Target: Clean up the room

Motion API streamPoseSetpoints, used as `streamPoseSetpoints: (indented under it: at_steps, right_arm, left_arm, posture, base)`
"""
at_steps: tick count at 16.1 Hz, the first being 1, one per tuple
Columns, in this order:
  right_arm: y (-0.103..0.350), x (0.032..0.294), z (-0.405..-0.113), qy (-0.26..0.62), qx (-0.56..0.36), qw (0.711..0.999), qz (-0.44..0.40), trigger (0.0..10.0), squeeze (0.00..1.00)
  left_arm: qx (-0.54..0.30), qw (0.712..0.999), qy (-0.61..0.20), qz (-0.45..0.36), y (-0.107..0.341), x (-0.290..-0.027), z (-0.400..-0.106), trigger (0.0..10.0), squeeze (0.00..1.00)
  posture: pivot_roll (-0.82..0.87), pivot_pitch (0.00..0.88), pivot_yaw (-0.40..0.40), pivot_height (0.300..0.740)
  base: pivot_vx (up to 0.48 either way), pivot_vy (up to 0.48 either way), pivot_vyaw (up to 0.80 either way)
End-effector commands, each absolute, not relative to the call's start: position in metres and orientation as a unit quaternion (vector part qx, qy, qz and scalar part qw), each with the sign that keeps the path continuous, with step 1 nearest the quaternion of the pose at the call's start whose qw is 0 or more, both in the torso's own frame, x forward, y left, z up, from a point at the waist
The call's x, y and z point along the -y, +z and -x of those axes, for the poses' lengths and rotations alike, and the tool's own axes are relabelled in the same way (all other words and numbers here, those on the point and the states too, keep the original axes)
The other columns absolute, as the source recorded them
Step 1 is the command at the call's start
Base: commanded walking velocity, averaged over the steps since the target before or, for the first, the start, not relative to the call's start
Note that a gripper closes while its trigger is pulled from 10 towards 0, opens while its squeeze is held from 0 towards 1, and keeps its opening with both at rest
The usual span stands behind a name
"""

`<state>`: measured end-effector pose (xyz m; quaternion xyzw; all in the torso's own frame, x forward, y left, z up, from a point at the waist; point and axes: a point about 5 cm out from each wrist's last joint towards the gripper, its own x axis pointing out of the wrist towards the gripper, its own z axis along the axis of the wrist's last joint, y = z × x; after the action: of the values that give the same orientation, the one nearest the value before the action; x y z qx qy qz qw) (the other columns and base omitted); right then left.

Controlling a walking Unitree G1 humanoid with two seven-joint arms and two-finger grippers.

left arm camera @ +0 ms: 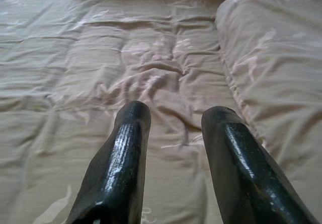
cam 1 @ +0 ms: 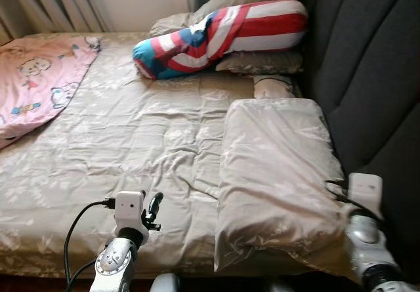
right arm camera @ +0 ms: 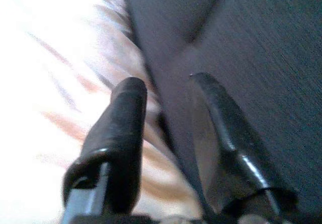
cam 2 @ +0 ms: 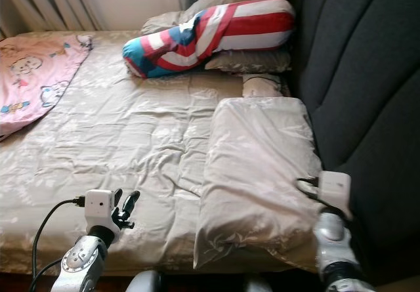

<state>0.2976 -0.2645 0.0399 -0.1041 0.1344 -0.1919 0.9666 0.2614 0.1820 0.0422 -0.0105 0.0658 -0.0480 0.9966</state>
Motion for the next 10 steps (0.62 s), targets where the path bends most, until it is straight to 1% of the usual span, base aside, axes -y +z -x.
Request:
streamPoseSetpoints:
  at_steps: [1,2,3,4,5,7,8,10]
  right_arm:
    - [0.042,0.252,-0.299,-0.155,-0.112,0.977,0.094,10.0,0.00]
    - [0.040,0.236,-0.299,-0.117,-0.095,0.986,0.073,10.0,0.00]
    - [0.033,0.227,-0.295,-0.104,-0.102,0.988,0.055,10.0,0.00]
    - [0.027,0.224,-0.291,-0.102,-0.113,0.987,0.052,10.0,0.00]
    - [0.015,0.218,-0.283,-0.097,-0.137,0.986,0.025,10.0,0.00]
    - [0.008,0.210,-0.278,-0.081,-0.148,0.986,0.006,10.0,0.00]
    - [-0.001,0.202,-0.272,-0.063,-0.166,0.984,-0.003,10.0,0.00]
    - [-0.015,0.196,-0.263,-0.057,-0.202,0.978,-0.019,10.0,0.00]
  left_arm:
    - [-0.068,0.996,-0.050,0.005,0.040,-0.182,-0.261,10.0,0.00]
    - [-0.069,0.996,-0.050,0.007,0.039,-0.181,-0.261,10.0,0.00]
    - [-0.070,0.996,-0.050,0.008,0.038,-0.180,-0.261,10.0,0.00]
    - [-0.072,0.996,-0.050,0.009,0.037,-0.180,-0.261,10.0,0.00]
    - [-0.078,0.996,-0.049,0.011,0.033,-0.179,-0.261,10.0,0.00]
    - [-0.089,0.995,-0.046,0.015,0.029,-0.180,-0.260,10.0,0.00]
    - [-0.109,0.993,-0.037,0.022,0.020,-0.184,-0.257,10.0,0.00]
    - [-0.138,0.990,-0.026,0.026,0.008,-0.189,-0.254,10.0,0.00]
  posture:
    - [-0.03,0.076,0.006,0.657]
    - [-0.03,0.079,0.007,0.657]
    - [-0.03,0.078,0.005,0.657]
    - [-0.03,0.079,0.005,0.662]
    - [-0.03,0.079,0.005,0.672]
    - [-0.03,0.078,0.009,0.682]
    - [-0.03,0.076,0.009,0.692]
    - [-0.03,0.066,0.007,0.707]
  base:
    - [0.000,0.000,0.00]
    - [0.000,0.000,0.00]
    - [0.000,0.000,0.00]
    - [0.000,0.000,0.00]
    - [0.000,0.000,0.00]
    - [0.000,0.000,0.00]
    - [0.000,0.000,0.00]
    - [0.000,0.000,0.00]
